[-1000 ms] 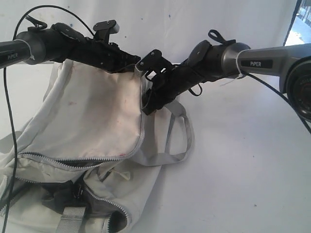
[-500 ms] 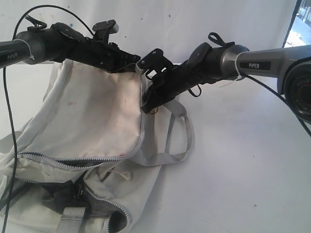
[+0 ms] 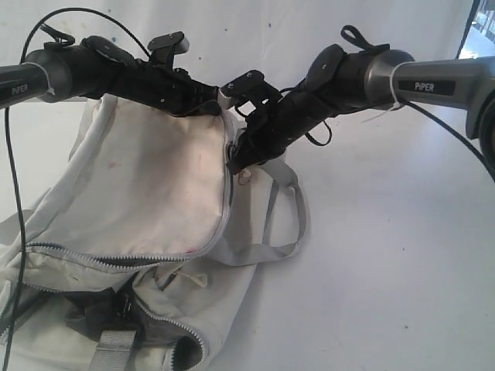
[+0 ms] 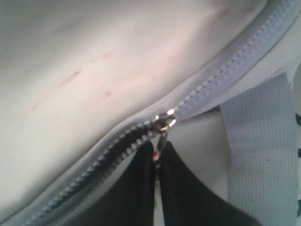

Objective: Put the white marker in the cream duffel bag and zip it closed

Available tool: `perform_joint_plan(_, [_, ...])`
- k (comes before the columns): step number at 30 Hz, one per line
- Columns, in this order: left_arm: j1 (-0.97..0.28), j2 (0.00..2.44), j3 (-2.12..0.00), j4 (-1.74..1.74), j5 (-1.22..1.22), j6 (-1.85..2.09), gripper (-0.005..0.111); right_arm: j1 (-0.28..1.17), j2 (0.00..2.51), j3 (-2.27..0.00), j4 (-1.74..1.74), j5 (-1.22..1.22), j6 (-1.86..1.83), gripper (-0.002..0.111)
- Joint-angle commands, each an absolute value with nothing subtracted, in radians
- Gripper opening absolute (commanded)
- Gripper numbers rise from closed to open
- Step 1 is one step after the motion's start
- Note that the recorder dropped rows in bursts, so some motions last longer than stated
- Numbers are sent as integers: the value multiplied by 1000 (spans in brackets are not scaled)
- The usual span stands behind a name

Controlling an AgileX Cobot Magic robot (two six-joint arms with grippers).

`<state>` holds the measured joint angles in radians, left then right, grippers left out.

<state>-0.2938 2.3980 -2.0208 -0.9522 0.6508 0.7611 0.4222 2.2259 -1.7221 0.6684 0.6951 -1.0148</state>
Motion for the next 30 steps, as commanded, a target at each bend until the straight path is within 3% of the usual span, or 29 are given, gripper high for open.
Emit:
perform_joint_plan(1, [-291,2384,-2026,-928,641,703,0,408,2209,-1720,649,799,-955,0])
perform_joint_plan(21, [-252,2384,-2026,-923,599,593,0,401,2098,-1720,596,1190,-866,0])
perform_joint_plan(30, [-251,2384,-2026,-921,596,593,0,413,2025,-1720,594,1221,-807,0])
